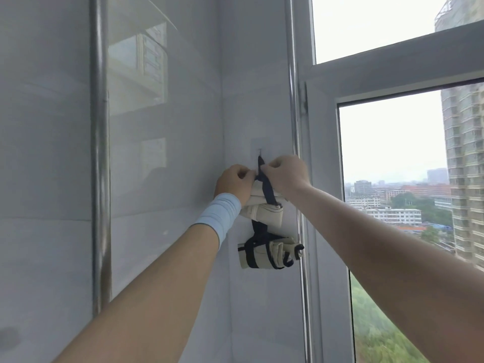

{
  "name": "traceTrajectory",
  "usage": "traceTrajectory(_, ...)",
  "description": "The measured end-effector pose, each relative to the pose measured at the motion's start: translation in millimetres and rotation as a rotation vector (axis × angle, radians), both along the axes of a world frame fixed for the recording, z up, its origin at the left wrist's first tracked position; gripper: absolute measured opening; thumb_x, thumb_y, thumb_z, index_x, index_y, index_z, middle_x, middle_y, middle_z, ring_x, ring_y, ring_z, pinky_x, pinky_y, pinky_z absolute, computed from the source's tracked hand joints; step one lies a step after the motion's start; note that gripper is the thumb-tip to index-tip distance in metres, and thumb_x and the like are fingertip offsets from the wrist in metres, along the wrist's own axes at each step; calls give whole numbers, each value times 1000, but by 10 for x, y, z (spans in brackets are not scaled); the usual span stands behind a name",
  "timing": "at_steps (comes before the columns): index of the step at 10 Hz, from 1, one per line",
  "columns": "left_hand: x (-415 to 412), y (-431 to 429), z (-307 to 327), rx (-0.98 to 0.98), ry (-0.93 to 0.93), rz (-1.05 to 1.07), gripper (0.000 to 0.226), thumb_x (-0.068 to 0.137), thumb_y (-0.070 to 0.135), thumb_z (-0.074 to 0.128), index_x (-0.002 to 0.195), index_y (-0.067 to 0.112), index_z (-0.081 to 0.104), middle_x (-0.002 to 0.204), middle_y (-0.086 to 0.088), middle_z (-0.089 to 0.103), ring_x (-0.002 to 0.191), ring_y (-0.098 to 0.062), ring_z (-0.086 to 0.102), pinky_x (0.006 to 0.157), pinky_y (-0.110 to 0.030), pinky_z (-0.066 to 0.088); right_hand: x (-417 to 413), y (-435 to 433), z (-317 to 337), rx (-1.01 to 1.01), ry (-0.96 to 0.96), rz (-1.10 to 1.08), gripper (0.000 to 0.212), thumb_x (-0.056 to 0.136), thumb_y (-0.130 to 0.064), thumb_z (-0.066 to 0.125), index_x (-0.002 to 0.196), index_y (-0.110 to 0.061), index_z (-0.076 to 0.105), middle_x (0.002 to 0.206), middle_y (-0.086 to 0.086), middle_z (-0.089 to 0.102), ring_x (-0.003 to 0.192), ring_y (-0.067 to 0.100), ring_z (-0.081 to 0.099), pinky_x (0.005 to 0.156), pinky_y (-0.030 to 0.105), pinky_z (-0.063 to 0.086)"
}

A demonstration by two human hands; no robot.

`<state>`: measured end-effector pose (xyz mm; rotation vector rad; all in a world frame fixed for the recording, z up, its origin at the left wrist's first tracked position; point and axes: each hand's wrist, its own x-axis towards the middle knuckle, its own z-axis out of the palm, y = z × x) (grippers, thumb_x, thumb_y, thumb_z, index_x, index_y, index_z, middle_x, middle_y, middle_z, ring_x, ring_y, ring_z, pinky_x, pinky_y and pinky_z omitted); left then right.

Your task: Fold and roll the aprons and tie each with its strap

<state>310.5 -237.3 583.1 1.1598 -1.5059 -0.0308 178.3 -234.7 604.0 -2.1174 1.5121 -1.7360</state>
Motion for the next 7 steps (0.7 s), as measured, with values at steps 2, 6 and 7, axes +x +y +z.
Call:
traceTrajectory(2, 109, 115, -203, -122, -99, 133, 40, 96, 27, 49, 72, 0, 65, 89, -7, 53, 75, -18, 52, 66, -25, 39, -59, 94, -294, -97, 117, 4, 50, 99, -23, 49, 51, -14, 39, 50, 1, 39, 51, 17, 37, 49, 30, 26)
traceTrajectory(6, 192, 350, -205, -9, -295, 120, 37, 96, 36, 46, 128, 26, 62, 130, -5, 58, 116, -24, 55, 97, -33, 47, -117, 276, -343, 32, 385, -159, 37, 100, -39, 33, 109, -25, 66, 111, 6, 61, 111, 29, 51, 84, 38, 43)
traceTrajectory(7, 173, 445, -183, 73, -314, 107, 49, 97, 43, 41, 142, 26, 45, 145, -7, 45, 130, -26, 44, 107, -38, 38, -118, 433, -263, 29, 386, -172, 47, 99, -45, 34, 140, -28, 48, 140, 8, 48, 132, 30, 36, 104, 44, 33)
